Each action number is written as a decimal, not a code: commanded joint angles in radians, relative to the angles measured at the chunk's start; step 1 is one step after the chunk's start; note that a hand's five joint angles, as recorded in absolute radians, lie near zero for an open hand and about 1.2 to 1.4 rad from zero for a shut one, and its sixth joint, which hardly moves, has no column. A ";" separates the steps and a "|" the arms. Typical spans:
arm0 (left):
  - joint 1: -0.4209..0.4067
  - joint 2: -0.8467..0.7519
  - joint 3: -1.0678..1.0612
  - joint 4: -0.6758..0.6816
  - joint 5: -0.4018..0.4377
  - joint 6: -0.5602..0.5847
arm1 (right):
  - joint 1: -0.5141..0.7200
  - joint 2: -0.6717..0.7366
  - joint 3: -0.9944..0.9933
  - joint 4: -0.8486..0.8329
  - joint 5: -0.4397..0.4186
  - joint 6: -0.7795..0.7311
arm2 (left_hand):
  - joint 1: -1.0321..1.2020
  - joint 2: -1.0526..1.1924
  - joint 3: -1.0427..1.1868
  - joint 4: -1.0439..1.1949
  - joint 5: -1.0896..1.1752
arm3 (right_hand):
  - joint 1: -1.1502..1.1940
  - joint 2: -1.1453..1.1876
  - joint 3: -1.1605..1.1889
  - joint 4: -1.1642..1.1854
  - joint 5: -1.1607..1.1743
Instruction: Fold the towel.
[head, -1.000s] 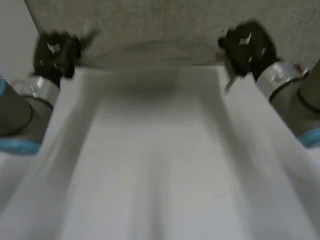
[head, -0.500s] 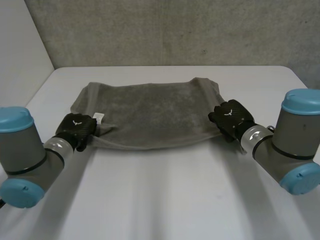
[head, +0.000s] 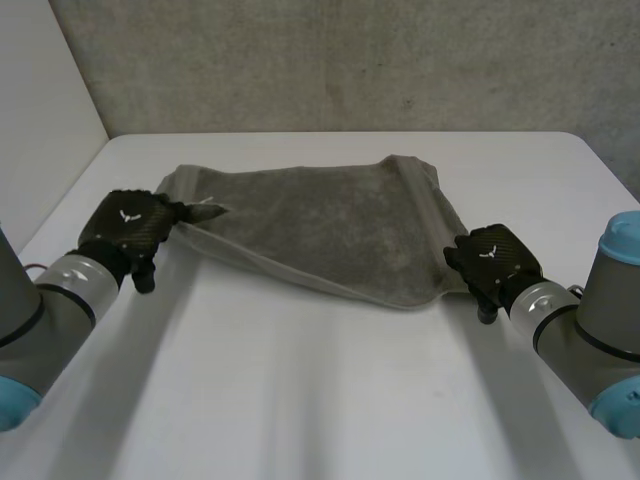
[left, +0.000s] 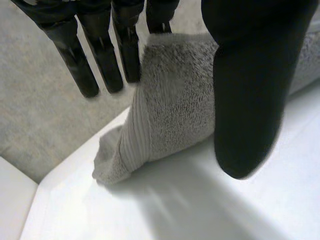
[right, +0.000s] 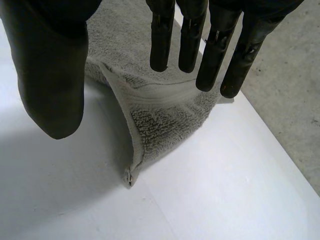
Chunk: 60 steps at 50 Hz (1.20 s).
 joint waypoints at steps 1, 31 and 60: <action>0.001 0.014 0.024 -0.063 0.009 -0.005 | -0.002 0.000 0.013 -0.028 -0.002 0.003 | 0.653 0.667 0.668 0.667 0.843 | -0.036 -0.045 -0.040 -0.037 -0.005; 0.081 -0.015 0.027 -0.238 0.011 -0.141 | -0.002 -0.029 0.027 -0.031 -0.005 0.003 | 0.808 0.822 0.823 0.822 0.998 | -0.030 -0.039 -0.035 -0.031 0.001; 0.097 0.134 -0.053 -0.179 0.026 -0.281 | -0.002 -0.031 0.029 -0.031 -0.008 0.003 | 0.184 0.198 0.199 0.198 0.373 | -0.030 -0.039 -0.035 -0.031 0.001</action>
